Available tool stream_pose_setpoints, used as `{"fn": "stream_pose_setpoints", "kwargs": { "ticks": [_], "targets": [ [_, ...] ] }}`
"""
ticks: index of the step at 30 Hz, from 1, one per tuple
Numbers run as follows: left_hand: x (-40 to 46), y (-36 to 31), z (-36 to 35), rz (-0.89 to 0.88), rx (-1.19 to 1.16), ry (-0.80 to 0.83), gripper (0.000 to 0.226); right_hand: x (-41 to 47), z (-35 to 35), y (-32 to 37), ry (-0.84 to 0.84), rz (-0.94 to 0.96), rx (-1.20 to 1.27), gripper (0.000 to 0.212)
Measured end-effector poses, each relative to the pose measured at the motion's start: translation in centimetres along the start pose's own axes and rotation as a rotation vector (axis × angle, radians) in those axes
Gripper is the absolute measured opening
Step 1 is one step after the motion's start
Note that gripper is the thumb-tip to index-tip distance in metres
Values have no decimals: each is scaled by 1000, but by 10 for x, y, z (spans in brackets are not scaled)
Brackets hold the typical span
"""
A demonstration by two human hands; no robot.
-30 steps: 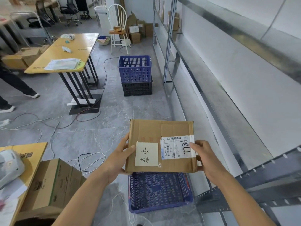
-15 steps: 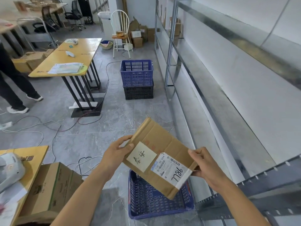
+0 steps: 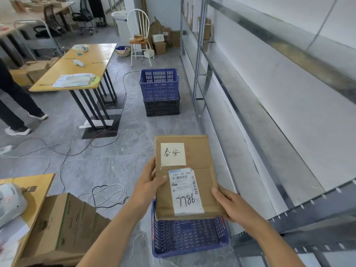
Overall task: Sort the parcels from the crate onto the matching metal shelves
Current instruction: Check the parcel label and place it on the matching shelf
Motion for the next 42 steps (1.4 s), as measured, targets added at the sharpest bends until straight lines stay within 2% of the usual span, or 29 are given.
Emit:
{"fn": "stream_pose_setpoints", "kwargs": {
  "ticks": [4, 6, 9, 12, 19, 27, 35, 42],
  "targets": [
    [1, 3, 0, 19, 31, -37, 70, 0, 3, -1, -20, 48, 61, 35],
    [1, 4, -3, 32, 38, -30, 73, 3, 4, -1, -67, 31, 221, 38],
    [-2, 5, -7, 18, 36, 1, 70, 4, 6, -2, -106, -26, 383, 27],
    [-2, 4, -10, 11, 11, 28, 69, 4, 8, -8, -137, -23, 389, 21],
    [-2, 9, -22, 20, -41, 45, 59, -6, 24, -3, -137, 74, 332, 36],
    [11, 20, -51, 57, -3, 123, 50, -27, 52, -19, -232, 56, 337, 51],
    [29, 19, -89, 123, 39, 391, 50, -72, 52, -34, -534, -15, 437, 51],
    [12, 19, -129, 175, 89, 739, 53, -143, 14, -50, -861, -82, 604, 53]
  ]
}}
Point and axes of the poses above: each hand's wrist, its own x-axis towards the middle knuckle, its own z-axis out of the back of the hand, y = z × x, the point moved 2 cm from there along x, towards the middle knuckle, and after that the axes turned 12 degrees about -x, right-handed, at the moved point
